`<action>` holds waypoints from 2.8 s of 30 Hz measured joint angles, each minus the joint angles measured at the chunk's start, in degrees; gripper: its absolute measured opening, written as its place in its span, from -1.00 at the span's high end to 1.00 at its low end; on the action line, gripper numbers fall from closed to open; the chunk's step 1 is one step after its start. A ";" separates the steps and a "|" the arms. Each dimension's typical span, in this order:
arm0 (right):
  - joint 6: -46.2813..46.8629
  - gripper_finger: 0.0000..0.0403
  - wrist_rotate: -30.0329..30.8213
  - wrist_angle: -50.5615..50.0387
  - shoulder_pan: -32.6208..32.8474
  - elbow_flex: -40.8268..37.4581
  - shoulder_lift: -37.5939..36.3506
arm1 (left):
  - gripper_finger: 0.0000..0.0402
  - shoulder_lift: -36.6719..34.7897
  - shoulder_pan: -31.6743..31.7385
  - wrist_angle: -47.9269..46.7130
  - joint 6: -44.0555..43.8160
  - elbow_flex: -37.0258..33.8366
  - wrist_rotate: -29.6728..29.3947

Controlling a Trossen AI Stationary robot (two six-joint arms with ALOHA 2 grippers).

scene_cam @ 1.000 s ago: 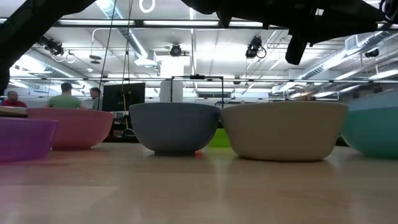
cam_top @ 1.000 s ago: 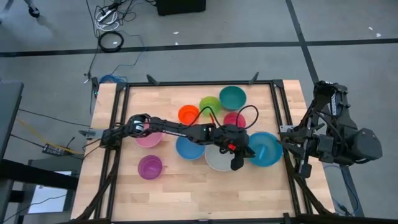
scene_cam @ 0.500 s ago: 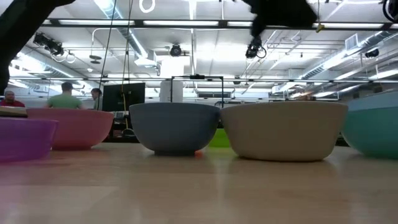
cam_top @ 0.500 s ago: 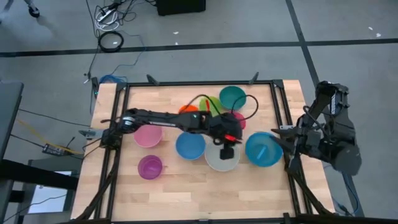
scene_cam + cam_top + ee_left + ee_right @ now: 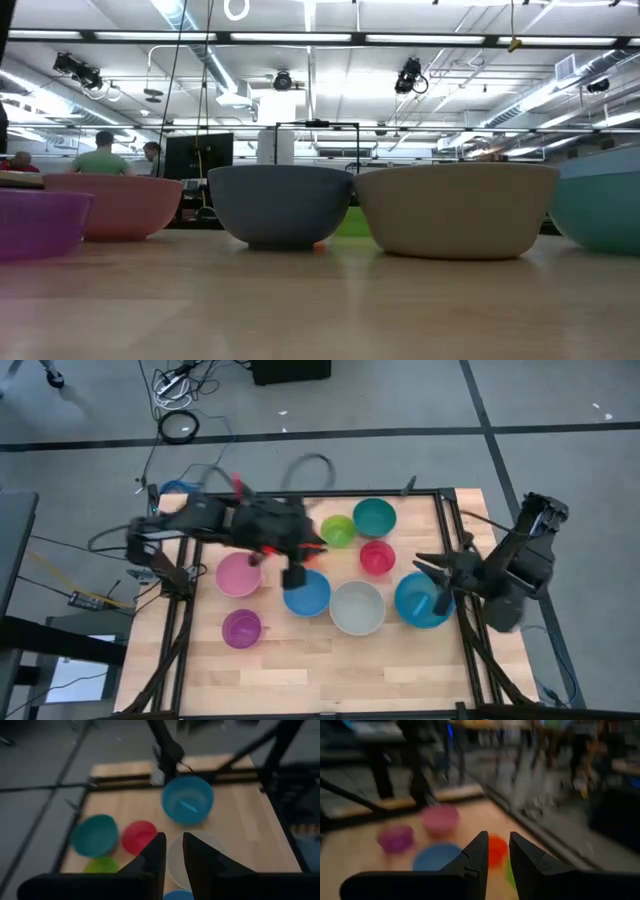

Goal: Nest bowls inside each other
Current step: Stack the gray bowl on top of the light blue bowl

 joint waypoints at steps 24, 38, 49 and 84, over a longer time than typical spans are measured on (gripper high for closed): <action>-7.80 0.21 -59.99 7.51 -39.01 0.00 28.19 | 0.63 -10.15 -3.16 -30.07 -23.67 -9.86 -19.89; -16.05 0.21 -64.93 11.07 -44.72 0.02 36.81 | 0.63 -10.23 -3.15 -30.36 -23.63 -16.00 -19.73; -19.06 0.21 -63.15 12.64 -45.76 0.00 40.56 | 0.63 -10.21 -3.15 -29.40 -23.48 -15.98 -19.76; -14.67 1.00 -63.28 -1.05 -44.29 -0.02 20.92 | 0.63 -10.19 -3.13 -29.47 -23.75 -15.98 -19.00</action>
